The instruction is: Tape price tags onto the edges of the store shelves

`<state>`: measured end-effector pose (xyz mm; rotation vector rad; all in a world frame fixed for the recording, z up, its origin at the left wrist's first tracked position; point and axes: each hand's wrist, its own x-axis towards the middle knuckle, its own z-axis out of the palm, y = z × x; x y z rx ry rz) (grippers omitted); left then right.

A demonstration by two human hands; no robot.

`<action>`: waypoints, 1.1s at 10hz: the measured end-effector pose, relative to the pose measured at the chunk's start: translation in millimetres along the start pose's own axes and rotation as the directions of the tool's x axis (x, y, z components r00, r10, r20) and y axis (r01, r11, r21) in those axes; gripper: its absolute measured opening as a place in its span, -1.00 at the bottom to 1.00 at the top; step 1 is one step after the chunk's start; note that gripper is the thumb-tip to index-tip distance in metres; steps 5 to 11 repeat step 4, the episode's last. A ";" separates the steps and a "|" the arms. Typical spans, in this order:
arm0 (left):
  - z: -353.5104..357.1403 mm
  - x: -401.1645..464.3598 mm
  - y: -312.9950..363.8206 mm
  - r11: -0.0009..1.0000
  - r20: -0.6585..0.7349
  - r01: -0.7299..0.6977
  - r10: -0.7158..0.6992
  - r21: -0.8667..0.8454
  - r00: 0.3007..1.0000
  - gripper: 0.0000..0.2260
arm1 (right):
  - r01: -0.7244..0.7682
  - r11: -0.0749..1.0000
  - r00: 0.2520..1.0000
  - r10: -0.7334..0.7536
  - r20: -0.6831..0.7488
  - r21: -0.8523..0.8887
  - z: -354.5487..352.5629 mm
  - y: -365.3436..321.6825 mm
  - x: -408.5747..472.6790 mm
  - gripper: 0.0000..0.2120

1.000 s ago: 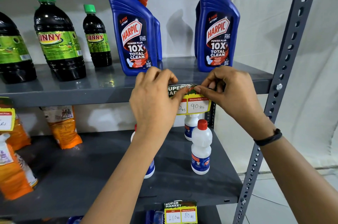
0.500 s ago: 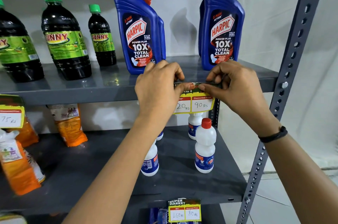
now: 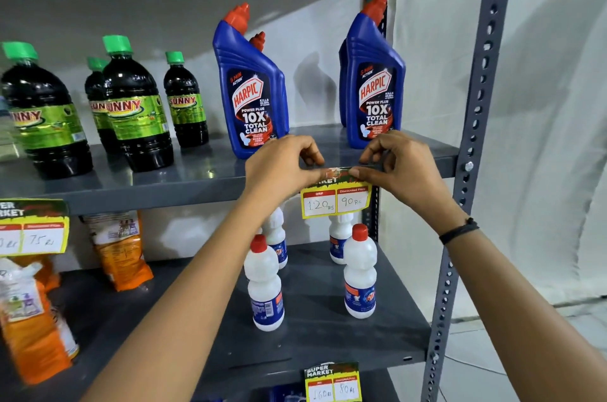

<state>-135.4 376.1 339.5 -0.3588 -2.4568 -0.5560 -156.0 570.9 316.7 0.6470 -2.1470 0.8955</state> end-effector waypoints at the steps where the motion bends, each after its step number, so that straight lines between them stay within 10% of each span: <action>1: -4.6 2.0 1.1 1.000 0.041 -0.018 0.018 0.011 0.999 -0.86 | -0.025 1.000 1.000 0.025 0.019 -0.004 -0.8 -2.7 1.0 -0.81; 4: -27.1 7.3 13.5 0.988 -0.035 -0.136 0.139 0.076 0.990 -0.74 | -0.039 0.999 0.973 0.036 -0.228 -0.008 -1.9 -30.3 17.2 -0.82; 11: -27.1 7.3 13.5 0.988 -0.035 -0.136 0.139 0.076 0.990 -0.74 | -0.039 0.999 0.973 0.036 -0.228 -0.008 -1.9 -30.3 17.2 -0.82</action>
